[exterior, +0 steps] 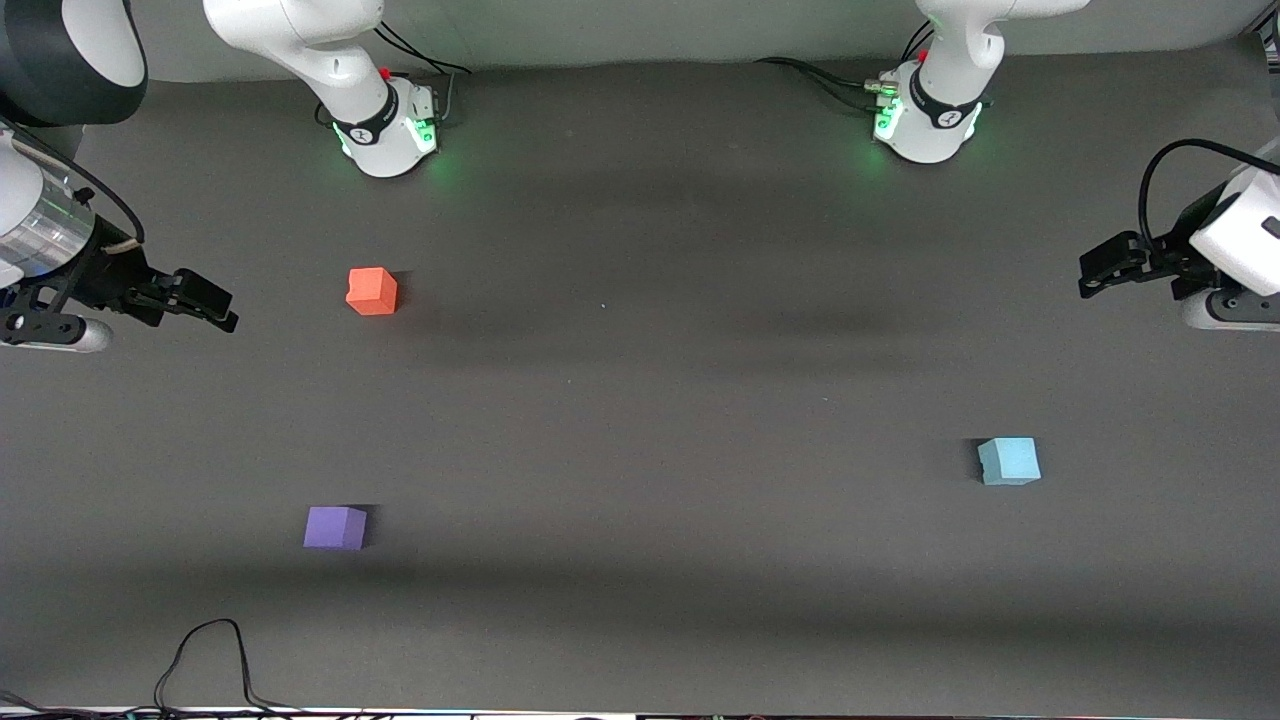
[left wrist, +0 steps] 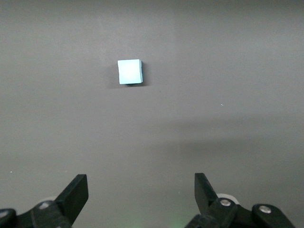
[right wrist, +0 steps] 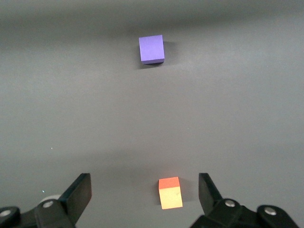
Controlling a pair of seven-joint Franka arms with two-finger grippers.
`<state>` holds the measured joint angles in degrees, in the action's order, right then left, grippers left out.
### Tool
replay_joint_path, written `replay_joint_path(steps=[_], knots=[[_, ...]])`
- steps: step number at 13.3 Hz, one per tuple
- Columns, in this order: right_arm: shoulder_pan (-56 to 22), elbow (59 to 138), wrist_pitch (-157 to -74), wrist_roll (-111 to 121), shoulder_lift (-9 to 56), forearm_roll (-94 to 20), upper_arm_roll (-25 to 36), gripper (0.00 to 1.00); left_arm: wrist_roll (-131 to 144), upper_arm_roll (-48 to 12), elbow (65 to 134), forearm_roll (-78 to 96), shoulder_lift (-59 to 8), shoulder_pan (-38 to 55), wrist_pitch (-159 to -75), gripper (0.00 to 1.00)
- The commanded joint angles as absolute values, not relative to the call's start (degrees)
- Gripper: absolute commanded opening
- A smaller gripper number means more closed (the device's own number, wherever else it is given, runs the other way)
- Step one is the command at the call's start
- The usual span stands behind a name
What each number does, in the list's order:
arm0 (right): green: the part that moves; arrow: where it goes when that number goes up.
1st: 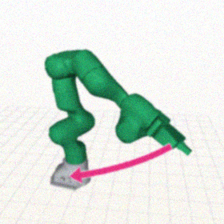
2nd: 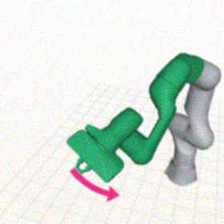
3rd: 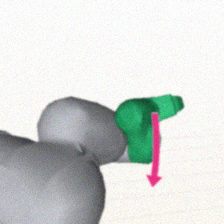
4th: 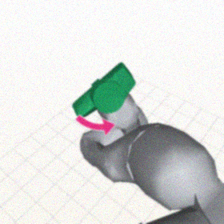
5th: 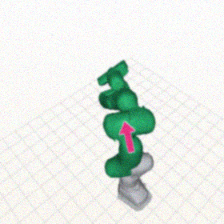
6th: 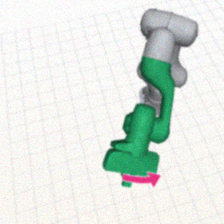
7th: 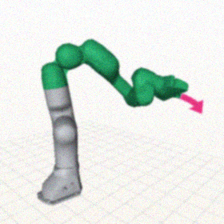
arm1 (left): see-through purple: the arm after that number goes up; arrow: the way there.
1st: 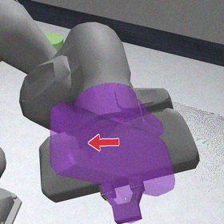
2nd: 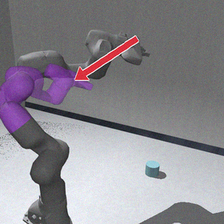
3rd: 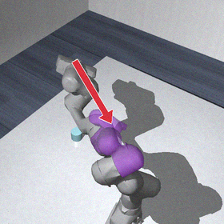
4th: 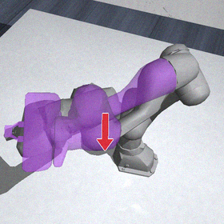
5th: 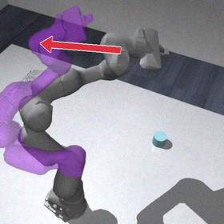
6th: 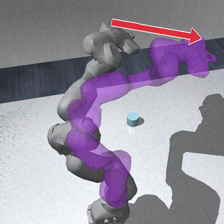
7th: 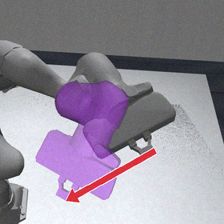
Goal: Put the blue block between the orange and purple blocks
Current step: 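Move the left gripper down toward the light blue cube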
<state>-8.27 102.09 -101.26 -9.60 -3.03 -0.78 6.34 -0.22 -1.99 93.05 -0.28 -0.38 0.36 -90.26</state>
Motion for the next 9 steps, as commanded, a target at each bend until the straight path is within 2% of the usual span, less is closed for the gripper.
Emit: replay_joint_path(steps=[1,9], knots=[[-8.5,103.3,-102.2,-8.4,-4.5,-0.7,6.5,1.0,-1.2,-1.3,93.7,0.4,0.7,1.0,-89.6,1.0],[-8.4,103.4,-102.2,-8.3,-4.7,-1.1,6.9,1.0,-3.4,-0.1,95.3,0.1,0.2,0.7,-92.1,1.0]])
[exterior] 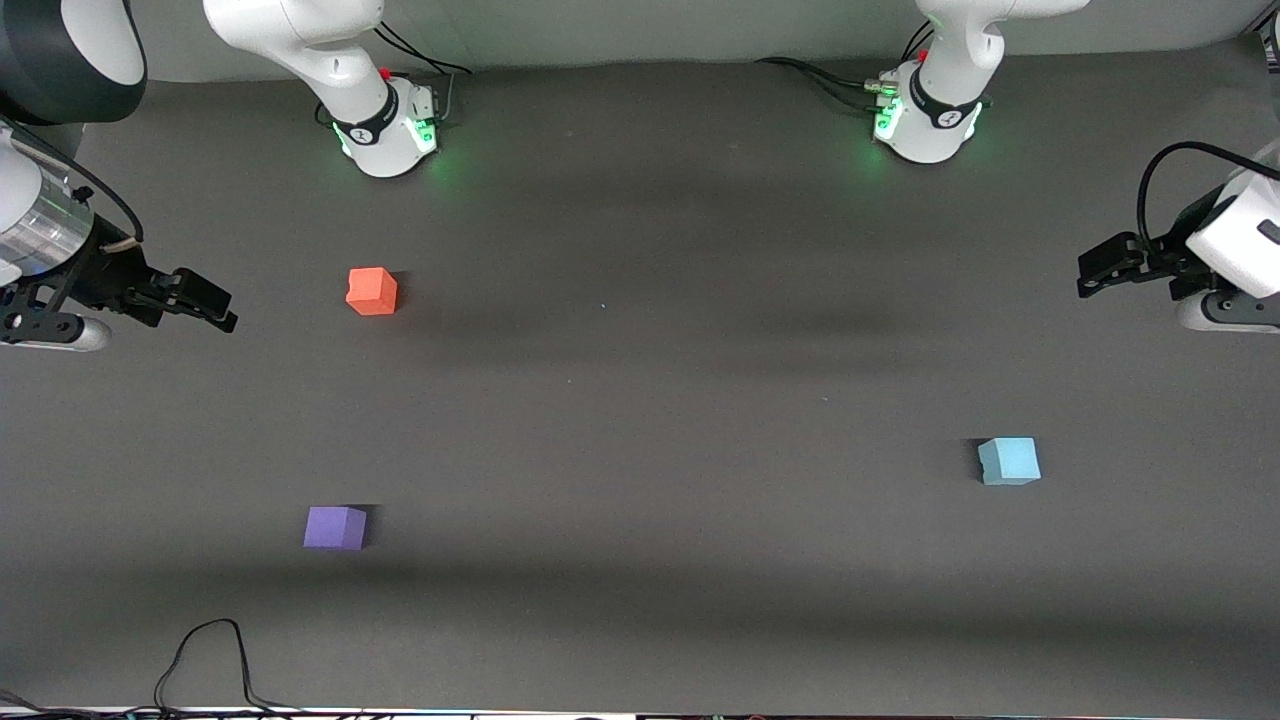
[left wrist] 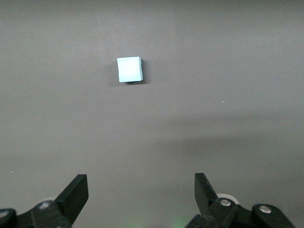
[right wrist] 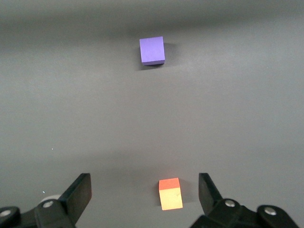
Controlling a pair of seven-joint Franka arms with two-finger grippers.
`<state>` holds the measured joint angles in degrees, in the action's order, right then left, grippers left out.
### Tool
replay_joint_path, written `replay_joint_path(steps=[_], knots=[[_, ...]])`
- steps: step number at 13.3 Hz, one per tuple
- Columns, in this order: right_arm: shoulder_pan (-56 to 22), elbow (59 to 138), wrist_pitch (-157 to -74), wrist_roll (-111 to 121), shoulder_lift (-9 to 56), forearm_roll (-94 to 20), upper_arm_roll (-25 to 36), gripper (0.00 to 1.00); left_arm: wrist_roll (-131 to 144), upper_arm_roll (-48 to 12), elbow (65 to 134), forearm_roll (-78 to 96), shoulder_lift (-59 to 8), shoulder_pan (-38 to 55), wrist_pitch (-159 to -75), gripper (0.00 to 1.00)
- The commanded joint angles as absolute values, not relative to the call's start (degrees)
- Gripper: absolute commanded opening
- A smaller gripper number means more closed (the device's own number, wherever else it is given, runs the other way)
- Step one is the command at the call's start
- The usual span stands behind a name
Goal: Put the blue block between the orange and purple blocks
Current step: 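Move the left gripper down toward the light blue cube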
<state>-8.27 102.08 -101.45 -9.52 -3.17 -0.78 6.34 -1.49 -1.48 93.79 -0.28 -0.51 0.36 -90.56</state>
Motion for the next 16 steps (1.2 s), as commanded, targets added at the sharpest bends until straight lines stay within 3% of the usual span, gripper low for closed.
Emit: replay_joint_path(steps=[1,6,16], knots=[[-8.4,103.4,-102.1,-8.3,-4.7,-1.3,7.6,1.0,-3.4,0.1,96.5,-0.1,0.1,0.6,-93.8,1.0],[-8.5,103.5,-101.8,-8.3,-4.7,-1.3,7.6,1.0,-4.9,0.1,105.5,-0.2,-3.1,-2.2,-108.2,1.0],[-8.4,103.5,-101.6,-8.3,-4.7,-1.3,7.7,1.0,-4.9,0.1,106.9,-0.3,-25.9,-2.6,-137.9,1.0]])
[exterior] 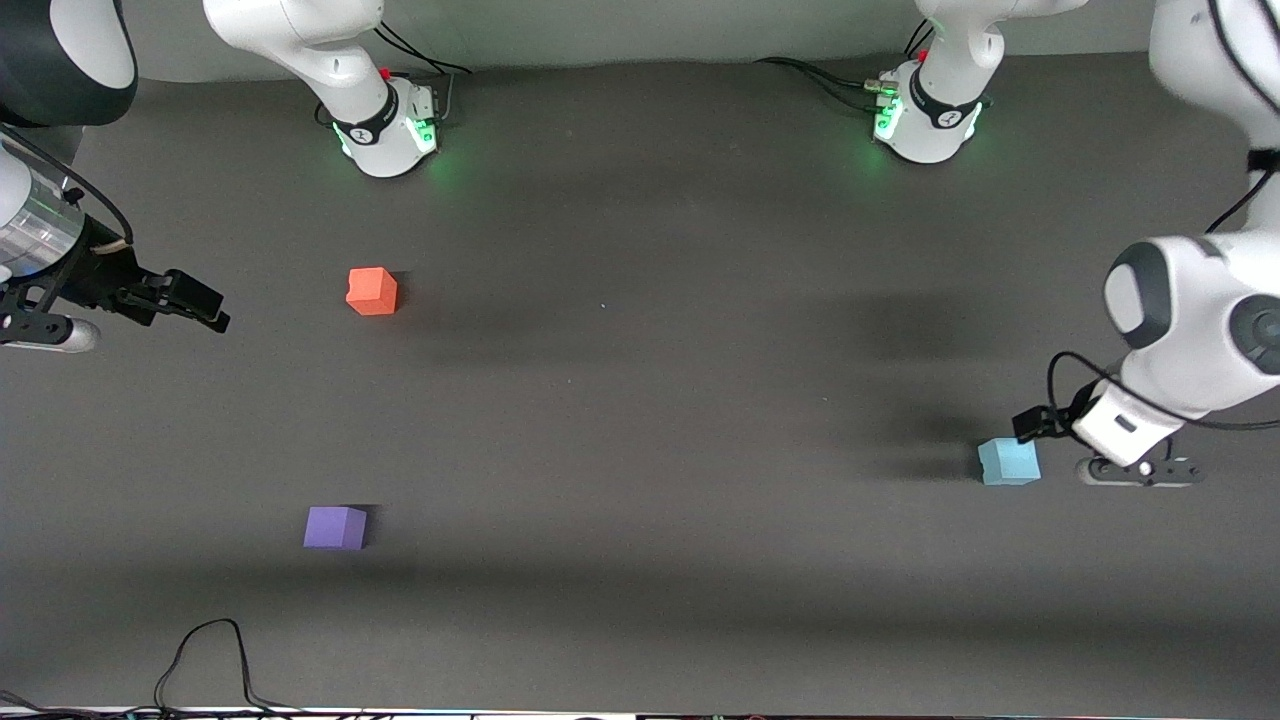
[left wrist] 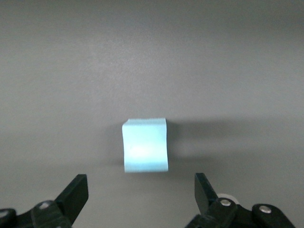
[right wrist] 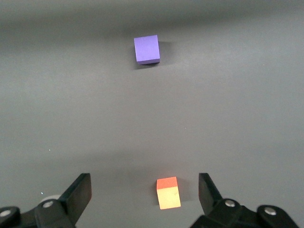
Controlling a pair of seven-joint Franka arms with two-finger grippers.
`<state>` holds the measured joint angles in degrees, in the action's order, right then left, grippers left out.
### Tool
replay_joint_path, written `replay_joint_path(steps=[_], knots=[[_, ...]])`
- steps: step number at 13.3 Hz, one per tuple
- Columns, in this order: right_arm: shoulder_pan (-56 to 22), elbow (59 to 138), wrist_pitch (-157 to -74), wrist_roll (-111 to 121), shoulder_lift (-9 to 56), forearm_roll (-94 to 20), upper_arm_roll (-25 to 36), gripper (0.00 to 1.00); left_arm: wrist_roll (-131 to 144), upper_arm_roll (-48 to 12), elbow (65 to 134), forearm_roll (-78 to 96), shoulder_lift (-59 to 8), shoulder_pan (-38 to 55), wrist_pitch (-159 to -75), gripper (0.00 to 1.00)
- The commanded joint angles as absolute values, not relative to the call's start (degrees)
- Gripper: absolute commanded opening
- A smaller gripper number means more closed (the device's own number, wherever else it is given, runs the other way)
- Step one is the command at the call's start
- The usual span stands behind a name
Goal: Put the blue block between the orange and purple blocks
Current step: 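Close the left gripper on the light blue cube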
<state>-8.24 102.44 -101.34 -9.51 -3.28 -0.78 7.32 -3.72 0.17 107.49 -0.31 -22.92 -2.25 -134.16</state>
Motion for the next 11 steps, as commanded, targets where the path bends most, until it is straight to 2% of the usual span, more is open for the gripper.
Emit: replay_joint_path(steps=[1,5,11], knots=[[-8.4,103.5,-101.3,-8.2,-4.8,-1.3,7.7,1.0,-4.8,0.1,106.9,-0.3,-27.6,-2.5,-139.9,1.0],[-8.4,103.6,-101.0,-8.3,-4.8,-1.3,7.8,1.0,-4.7,0.1,106.9,-0.3,-34.0,-3.3,-147.3,1.0],[-8.4,103.5,-101.0,-8.3,-4.6,-1.3,7.7,1.0,-4.0,0.1,107.6,-0.3,-34.9,-3.3,-146.5,1.0]])
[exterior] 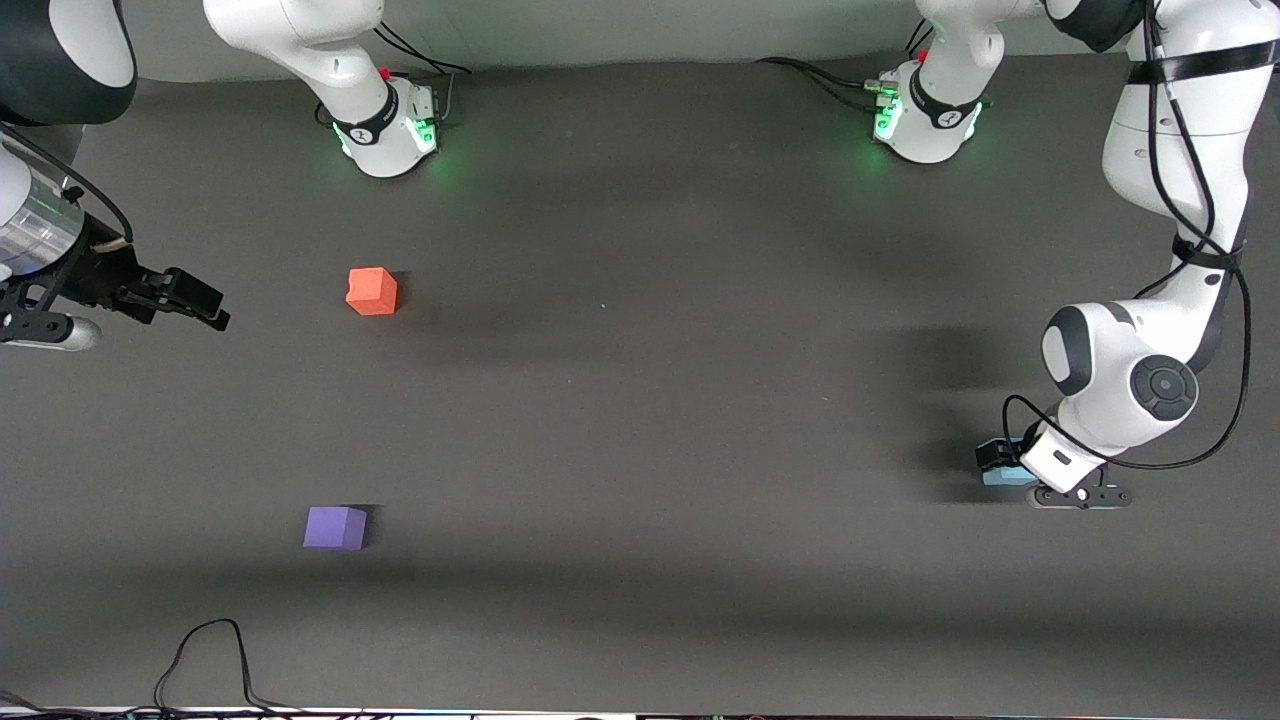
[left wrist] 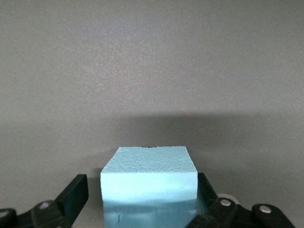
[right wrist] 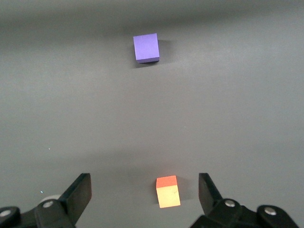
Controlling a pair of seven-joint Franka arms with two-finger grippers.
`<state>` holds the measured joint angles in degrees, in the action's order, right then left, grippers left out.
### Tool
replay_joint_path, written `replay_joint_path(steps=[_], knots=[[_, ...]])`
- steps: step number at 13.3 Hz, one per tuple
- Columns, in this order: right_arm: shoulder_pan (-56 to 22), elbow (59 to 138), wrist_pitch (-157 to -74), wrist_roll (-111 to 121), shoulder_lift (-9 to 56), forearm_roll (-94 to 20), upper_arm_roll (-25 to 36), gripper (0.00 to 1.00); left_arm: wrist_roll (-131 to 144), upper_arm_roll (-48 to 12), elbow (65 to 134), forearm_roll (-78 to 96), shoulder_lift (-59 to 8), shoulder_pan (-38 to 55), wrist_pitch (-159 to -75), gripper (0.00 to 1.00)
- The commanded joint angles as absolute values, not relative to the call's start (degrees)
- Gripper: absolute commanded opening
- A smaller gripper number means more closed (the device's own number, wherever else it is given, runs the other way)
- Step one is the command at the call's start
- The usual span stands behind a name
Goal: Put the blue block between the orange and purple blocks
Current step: 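Close the left gripper on the light blue cube, then lift the blue cube and carry it toward the table middle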
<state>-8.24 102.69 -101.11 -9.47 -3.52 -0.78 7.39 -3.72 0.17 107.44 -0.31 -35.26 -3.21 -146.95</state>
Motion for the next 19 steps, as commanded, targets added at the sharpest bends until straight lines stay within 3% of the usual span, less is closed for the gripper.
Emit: replay_joint_path(steps=[1,3,4,9,13,19], knots=[[-8.4,103.5,-101.0,-8.3,-4.5,-1.3,7.8,1.0,-4.0,0.1,107.6,-0.3,-34.8,-3.3,-146.4,0.89],[-8.4,103.5,-101.2,-8.3,-4.4,-1.3,7.8,1.0,-3.5,-0.1,107.6,-0.3,-34.9,-3.3,-146.3,0.52],[-8.3,103.5,-101.3,-8.3,-4.4,-1.3,7.8,1.0,-3.5,0.1,107.6,-0.3,-34.8,-3.3,-146.3,0.45],[-8.0,103.6,-102.0,-8.3,-4.0,-1.3,8.2,1.0,-4.5,0.1,106.4,-0.3,-33.4,-3.4,-145.4,0.45],[-8.1,103.6,-102.2,-8.2,-3.9,-1.3,8.7,1.0,-4.8,-0.1,96.8,-0.6,-26.4,-4.4,-124.2,0.45],[-8.1,103.6,-102.7,-8.1,-3.6,-1.3,8.6,1.0,1.6,-0.6,86.9,-0.8,-23.3,2.9,-107.5,0.45]])
